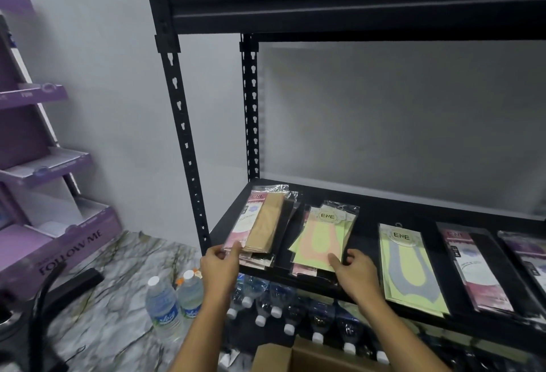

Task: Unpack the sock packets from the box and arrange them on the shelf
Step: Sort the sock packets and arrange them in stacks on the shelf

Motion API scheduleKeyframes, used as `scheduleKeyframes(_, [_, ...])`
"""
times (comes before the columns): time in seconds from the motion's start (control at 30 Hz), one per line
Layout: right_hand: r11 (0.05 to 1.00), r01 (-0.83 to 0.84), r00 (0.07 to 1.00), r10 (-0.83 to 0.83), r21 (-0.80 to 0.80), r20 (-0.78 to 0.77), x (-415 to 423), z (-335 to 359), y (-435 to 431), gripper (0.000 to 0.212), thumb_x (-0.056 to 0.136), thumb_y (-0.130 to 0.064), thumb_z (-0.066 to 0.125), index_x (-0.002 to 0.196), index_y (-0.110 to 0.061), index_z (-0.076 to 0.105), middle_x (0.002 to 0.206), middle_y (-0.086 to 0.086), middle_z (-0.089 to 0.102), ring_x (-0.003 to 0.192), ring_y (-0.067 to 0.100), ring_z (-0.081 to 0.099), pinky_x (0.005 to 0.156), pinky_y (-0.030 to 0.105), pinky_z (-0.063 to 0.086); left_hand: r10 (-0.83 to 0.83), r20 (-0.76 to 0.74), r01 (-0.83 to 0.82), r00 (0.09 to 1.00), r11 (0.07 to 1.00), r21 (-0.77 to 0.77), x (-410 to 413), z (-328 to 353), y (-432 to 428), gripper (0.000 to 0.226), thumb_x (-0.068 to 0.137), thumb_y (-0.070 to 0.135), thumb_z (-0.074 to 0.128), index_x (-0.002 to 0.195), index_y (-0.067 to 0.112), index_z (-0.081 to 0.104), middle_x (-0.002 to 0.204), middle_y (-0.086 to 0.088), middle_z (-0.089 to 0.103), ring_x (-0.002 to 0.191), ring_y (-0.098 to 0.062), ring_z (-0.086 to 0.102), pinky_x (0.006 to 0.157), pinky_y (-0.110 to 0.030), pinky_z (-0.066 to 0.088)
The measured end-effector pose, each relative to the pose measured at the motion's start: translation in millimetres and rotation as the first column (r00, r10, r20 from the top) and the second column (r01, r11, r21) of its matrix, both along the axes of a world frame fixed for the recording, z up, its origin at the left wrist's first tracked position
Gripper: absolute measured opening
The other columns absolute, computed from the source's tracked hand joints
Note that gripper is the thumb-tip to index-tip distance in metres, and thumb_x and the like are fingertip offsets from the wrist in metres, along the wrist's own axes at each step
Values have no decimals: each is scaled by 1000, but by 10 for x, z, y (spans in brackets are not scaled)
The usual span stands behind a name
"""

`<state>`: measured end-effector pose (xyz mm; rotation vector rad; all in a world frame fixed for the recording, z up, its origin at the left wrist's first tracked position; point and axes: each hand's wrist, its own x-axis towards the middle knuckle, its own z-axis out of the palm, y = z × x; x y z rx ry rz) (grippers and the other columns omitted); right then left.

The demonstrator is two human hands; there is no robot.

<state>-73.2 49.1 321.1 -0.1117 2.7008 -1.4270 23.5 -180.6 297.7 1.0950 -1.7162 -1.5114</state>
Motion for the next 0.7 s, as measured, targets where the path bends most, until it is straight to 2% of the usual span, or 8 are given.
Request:
scheduleKeyframes(0.1, [1000,-24,1000,23,-20,-15,-3,19,-37,49,89,-28,64,128,0,54,127,17,59,109,30,60,83,29,45,-7,15,7,1000,1000,0,-4,-27,-22,45,83,46,67,114,16,54,114,-9,56,93,-27,61,81,-47,57])
scheduleKeyframes(0.17, [999,-34,999,33,-37,-27,-3,22,-58,42,89,-25,64,124,-2,58,124,15,62,109,29,60,84,30,46,-14,15,13,1000,1000,26,-6,-52,-37,45,84,46,68,114,16,53,112,-8,56,95,-27,61,84,-48,57])
scheduleKeyframes(0.27, [997,-42,999,40,-62,-32,0,26,-83,39,90,-23,63,123,-3,59,122,12,65,104,26,61,82,30,47,-20,-15,21,1000,997,70,-29,-82,-62,46,85,40,69,118,10,55,107,-8,60,98,-28,61,88,-50,55])
scheduleKeyframes(0.4, [995,-59,998,56,-81,-37,-12,4,-117,39,90,-23,63,123,-4,59,119,10,64,92,19,60,84,36,53,-22,-69,31,997,992,124,-54,-105,-96,37,85,35,71,110,12,57,101,-4,61,95,-28,65,87,-49,56])
scheduleKeyframes(0.53, [994,-87,996,85,-70,-29,-29,-13,-172,38,89,-25,64,122,-8,60,119,9,63,100,25,62,87,44,54,-18,-104,34,994,987,155,-65,-101,-105,36,86,32,71,112,12,56,103,-5,62,96,-27,66,88,-47,56])
scheduleKeyframes(0.7, [991,-120,993,119,-66,-20,-22,-13,-293,37,89,-25,64,122,-9,61,117,8,62,104,24,60,88,38,51,-24,-122,45,992,984,174,-47,-83,-119,41,84,33,72,115,12,56,104,-5,63,97,-26,66,90,-47,56])
